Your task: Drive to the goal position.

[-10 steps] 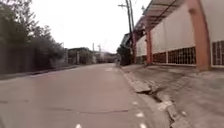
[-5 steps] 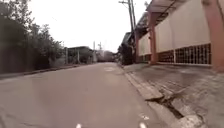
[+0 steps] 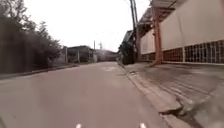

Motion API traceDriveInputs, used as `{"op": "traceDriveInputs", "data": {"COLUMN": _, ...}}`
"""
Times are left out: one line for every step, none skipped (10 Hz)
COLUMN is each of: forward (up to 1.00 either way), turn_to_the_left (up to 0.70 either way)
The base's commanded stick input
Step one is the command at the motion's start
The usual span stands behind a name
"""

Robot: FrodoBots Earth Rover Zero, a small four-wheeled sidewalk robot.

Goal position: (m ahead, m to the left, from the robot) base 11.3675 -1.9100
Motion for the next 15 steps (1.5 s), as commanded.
{"op": "traceDriveInputs", "data": {"forward": 0.85, "turn_to_the_left": 0.0}}
{"op": "traceDriveInputs", "data": {"forward": 0.85, "turn_to_the_left": 0.0}}
{"op": "traceDriveInputs", "data": {"forward": 0.85, "turn_to_the_left": 0.0}}
{"op": "traceDriveInputs", "data": {"forward": 0.85, "turn_to_the_left": 0.0}}
{"op": "traceDriveInputs", "data": {"forward": 0.85, "turn_to_the_left": 0.0}}
{"op": "traceDriveInputs", "data": {"forward": 0.85, "turn_to_the_left": 0.0}}
{"op": "traceDriveInputs", "data": {"forward": 0.85, "turn_to_the_left": 0.0}}
{"op": "traceDriveInputs", "data": {"forward": 0.85, "turn_to_the_left": 0.0}}
{"op": "traceDriveInputs", "data": {"forward": 0.85, "turn_to_the_left": 0.0}}
{"op": "traceDriveInputs", "data": {"forward": 0.85, "turn_to_the_left": 0.0}}
{"op": "traceDriveInputs", "data": {"forward": 0.85, "turn_to_the_left": 0.0}}
{"op": "traceDriveInputs", "data": {"forward": 0.85, "turn_to_the_left": 0.0}}
{"op": "traceDriveInputs", "data": {"forward": 0.85, "turn_to_the_left": -0.34}}
{"op": "traceDriveInputs", "data": {"forward": 0.85, "turn_to_the_left": -0.34}}
{"op": "traceDriveInputs", "data": {"forward": 0.85, "turn_to_the_left": -0.27}}
